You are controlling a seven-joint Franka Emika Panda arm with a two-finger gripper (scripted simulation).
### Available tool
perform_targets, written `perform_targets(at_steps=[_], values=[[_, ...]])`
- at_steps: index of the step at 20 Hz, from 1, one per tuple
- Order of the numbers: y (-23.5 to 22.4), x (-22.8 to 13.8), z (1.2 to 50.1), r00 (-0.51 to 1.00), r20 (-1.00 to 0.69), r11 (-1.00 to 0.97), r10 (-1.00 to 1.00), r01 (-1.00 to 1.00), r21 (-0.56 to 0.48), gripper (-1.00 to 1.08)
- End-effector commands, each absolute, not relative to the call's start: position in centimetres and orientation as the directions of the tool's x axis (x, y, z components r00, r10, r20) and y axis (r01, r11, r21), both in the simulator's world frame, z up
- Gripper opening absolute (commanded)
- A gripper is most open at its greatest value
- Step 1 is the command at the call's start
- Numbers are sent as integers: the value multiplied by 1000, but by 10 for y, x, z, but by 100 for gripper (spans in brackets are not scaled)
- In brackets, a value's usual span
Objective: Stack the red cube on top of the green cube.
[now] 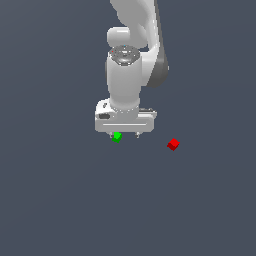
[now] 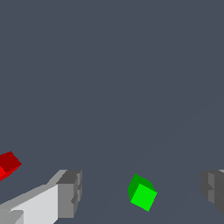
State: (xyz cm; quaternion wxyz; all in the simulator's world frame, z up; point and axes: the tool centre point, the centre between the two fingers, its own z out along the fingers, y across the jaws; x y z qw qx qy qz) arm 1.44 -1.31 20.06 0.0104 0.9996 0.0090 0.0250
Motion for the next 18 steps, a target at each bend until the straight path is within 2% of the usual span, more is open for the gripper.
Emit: perform_targets(at_steps=[1, 5, 9, 14, 18], values=[[-13, 14, 201, 999, 50, -1000, 18, 17, 21, 100], [-3, 16, 196, 998, 48, -999, 45, 45, 21, 100], [28, 17, 180, 991, 42, -991, 130, 129, 19, 100], [101, 10, 144, 946, 28, -946, 323, 323, 14, 100], [168, -11, 110, 868, 15, -868, 497, 497, 7, 100]])
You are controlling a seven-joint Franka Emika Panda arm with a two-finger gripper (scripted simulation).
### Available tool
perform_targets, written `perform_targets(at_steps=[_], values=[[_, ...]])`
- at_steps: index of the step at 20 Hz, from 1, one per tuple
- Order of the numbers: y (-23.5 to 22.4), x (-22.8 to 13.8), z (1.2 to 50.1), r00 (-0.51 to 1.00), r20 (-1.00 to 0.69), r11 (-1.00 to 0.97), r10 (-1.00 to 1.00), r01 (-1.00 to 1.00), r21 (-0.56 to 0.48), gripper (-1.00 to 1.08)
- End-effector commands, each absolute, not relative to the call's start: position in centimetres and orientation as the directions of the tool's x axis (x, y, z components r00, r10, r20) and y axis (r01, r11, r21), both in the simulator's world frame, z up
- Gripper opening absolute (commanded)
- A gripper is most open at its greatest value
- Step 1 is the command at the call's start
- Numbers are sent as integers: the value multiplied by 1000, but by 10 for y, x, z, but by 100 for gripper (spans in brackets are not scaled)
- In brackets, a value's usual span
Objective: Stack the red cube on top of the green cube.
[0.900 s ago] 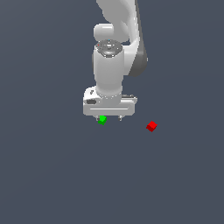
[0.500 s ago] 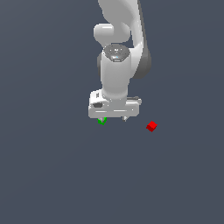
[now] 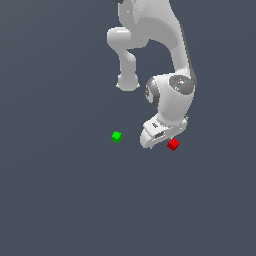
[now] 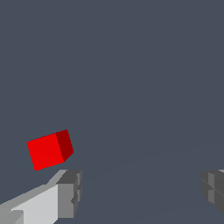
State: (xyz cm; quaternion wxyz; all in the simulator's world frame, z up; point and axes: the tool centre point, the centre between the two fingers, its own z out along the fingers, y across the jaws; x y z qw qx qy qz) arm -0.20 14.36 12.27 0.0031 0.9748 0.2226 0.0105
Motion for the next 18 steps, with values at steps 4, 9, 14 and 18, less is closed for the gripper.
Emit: perform_targets(at_steps=[4, 9, 14, 18], values=[[213, -35, 86, 791, 6, -791, 612, 612, 2, 100], [237, -52, 71, 739, 1, -739, 673, 673, 0, 100], [237, -52, 70, 741, 0, -741, 672, 672, -1, 100], [238, -53, 59, 739, 0, -739, 673, 673, -1, 100]])
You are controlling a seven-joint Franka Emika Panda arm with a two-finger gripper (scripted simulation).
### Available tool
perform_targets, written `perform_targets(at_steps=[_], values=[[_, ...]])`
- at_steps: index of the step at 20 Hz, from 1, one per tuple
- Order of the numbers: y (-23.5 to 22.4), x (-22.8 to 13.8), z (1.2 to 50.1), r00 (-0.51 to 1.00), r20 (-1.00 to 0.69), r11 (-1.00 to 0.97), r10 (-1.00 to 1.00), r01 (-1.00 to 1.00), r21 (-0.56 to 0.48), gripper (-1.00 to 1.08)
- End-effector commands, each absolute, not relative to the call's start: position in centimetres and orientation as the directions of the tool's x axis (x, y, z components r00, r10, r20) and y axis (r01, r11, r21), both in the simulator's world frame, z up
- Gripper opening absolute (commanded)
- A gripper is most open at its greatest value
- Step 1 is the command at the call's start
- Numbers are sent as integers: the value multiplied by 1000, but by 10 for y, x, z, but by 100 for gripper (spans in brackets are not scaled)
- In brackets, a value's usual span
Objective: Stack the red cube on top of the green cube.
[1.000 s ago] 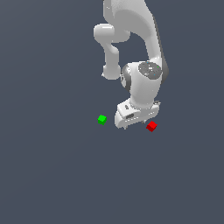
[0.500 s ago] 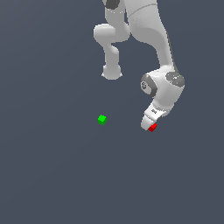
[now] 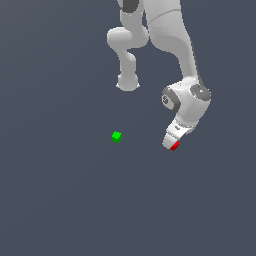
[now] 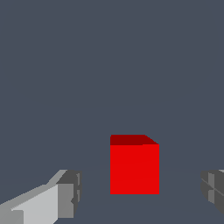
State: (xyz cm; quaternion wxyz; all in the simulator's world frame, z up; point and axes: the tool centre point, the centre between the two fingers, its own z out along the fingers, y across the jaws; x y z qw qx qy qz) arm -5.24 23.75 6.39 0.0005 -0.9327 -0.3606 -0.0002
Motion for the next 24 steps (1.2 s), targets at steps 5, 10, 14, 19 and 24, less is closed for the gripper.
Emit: perform_targets(at_steps=[5, 10, 14, 19, 24], values=[[238, -54, 34, 737, 0, -737, 676, 676, 0, 100], [238, -54, 21, 736, 0, -736, 677, 677, 0, 100], [238, -54, 20, 736, 0, -736, 677, 677, 0, -100], [238, -54, 20, 736, 0, -736, 677, 677, 0, -100], [238, -54, 20, 736, 0, -736, 677, 677, 0, -100]])
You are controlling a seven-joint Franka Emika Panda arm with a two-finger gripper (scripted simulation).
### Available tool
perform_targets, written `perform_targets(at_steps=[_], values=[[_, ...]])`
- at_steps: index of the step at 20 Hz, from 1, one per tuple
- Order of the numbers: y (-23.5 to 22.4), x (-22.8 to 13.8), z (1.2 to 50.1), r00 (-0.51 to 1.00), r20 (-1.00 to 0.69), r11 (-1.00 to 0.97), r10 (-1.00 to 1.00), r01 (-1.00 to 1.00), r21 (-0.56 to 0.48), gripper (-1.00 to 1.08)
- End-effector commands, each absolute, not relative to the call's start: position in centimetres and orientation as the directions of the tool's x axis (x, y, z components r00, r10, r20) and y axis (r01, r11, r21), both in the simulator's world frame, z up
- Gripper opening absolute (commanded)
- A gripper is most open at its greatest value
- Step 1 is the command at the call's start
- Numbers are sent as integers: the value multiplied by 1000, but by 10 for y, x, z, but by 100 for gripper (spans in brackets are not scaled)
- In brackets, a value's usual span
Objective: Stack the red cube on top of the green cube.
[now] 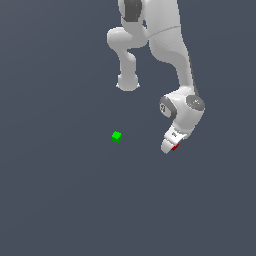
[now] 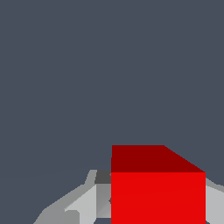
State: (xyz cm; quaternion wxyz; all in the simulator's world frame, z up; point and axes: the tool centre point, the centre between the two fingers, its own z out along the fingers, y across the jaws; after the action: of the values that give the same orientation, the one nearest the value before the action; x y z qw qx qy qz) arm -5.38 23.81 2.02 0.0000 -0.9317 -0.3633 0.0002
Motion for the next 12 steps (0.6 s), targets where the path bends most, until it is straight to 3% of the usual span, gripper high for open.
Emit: perform_targets(at_steps=[1, 12], values=[[238, -54, 21, 736, 0, -736, 677, 677, 0, -100], [238, -55, 71, 735, -1, -735, 678, 678, 1, -100]])
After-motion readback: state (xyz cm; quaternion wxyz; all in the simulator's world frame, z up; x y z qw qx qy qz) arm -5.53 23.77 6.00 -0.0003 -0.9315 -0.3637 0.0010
